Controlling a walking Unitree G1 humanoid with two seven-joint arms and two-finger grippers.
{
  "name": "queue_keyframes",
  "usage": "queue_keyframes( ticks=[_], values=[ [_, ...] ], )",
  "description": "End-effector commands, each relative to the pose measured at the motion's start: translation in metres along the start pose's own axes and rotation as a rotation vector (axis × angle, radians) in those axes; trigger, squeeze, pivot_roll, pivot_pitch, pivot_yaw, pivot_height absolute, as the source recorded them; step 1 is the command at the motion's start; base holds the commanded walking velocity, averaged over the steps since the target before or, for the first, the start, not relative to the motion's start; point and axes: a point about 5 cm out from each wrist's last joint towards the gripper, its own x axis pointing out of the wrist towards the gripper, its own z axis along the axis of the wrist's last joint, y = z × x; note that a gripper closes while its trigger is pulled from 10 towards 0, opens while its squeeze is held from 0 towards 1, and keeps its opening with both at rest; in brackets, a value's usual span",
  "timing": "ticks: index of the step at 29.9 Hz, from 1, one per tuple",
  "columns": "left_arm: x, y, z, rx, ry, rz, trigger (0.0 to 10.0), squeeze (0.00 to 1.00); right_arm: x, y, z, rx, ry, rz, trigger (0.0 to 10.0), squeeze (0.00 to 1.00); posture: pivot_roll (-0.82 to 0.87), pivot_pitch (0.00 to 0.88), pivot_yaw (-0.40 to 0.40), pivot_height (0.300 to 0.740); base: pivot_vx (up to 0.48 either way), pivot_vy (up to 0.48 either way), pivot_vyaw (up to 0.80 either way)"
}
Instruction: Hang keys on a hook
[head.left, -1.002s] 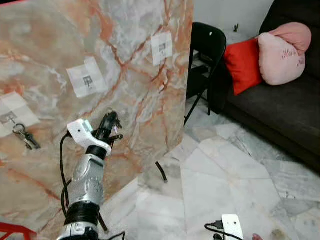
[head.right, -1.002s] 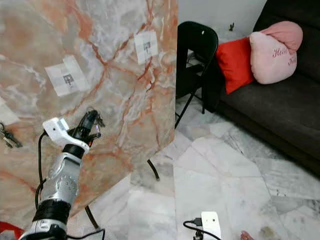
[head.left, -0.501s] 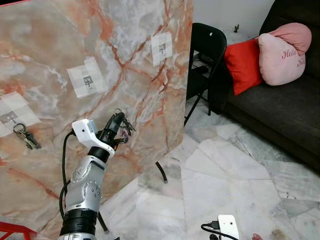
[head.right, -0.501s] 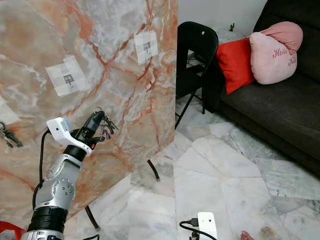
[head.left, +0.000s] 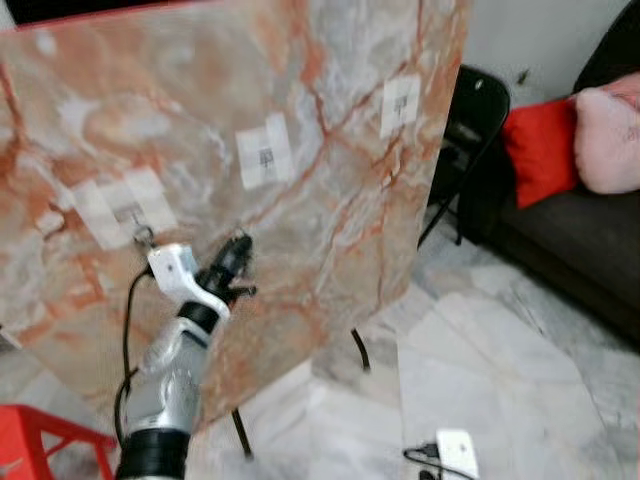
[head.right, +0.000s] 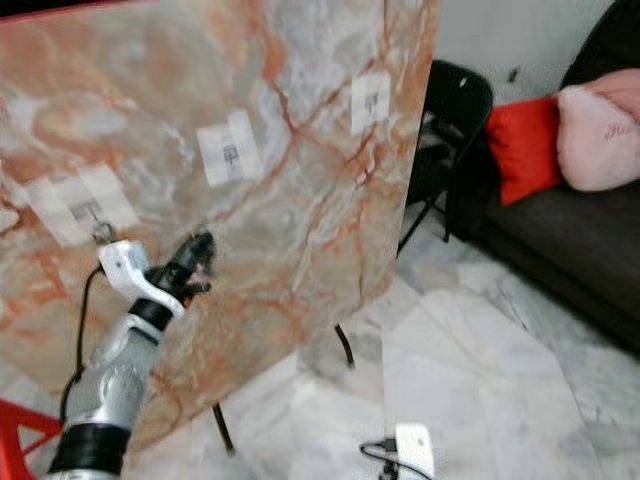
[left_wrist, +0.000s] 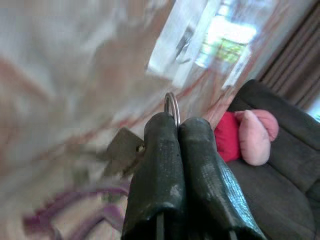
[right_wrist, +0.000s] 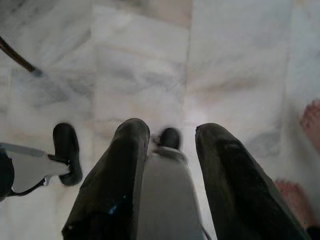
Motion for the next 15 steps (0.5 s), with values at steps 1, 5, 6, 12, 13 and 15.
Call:
queue_keyframes(
  ticks=[1,5,6,12,13,15],
  values=[
    [0.004,-0.012,-0.001,0.025,0.007,-0.051,10.0,0.0,0.0,-0.008,0.001,0.007,-0.004,-0.022,10.0,0.0,-0.03,0.003,-0.011,0.74,0.0,0.0,0.0],
    [0.003,-0.018,-0.002,0.008,0.013,-0.087,10.0,0.0,0.0,-0.007,0.0,0.006,-0.006,-0.02,10.0,0.0,-0.03,0.005,-0.011,0.74,0.0,0.0,0.0],
    [0.003,-0.02,-0.002,0.003,0.016,-0.099,10.0,0.0,-0.001,-0.007,0.0,0.006,-0.006,-0.02,10.0,0.0,-0.03,0.005,-0.012,0.74,0.0,0.0,0.0],
    [0.001,-0.036,-0.003,-0.011,0.031,-0.175,10.0,0.0,-0.001,-0.005,-0.001,0.003,-0.005,-0.019,10.0,0.0,-0.03,0.008,-0.012,0.74,0.0,0.0,0.0],
    [0.001,-0.039,-0.004,-0.003,0.034,-0.186,10.0,0.0,-0.001,-0.004,-0.001,0.002,-0.005,-0.017,10.0,0.0,-0.03,0.009,-0.012,0.74,0.0,0.0,0.0],
    [0.001,-0.04,-0.004,0.016,0.034,-0.188,10.0,0.0,0.0,-0.003,-0.001,0.001,-0.006,-0.016,10.0,0.0,-0.03,0.01,-0.011,0.74,0.0,0.0,0.0]
  ],
)
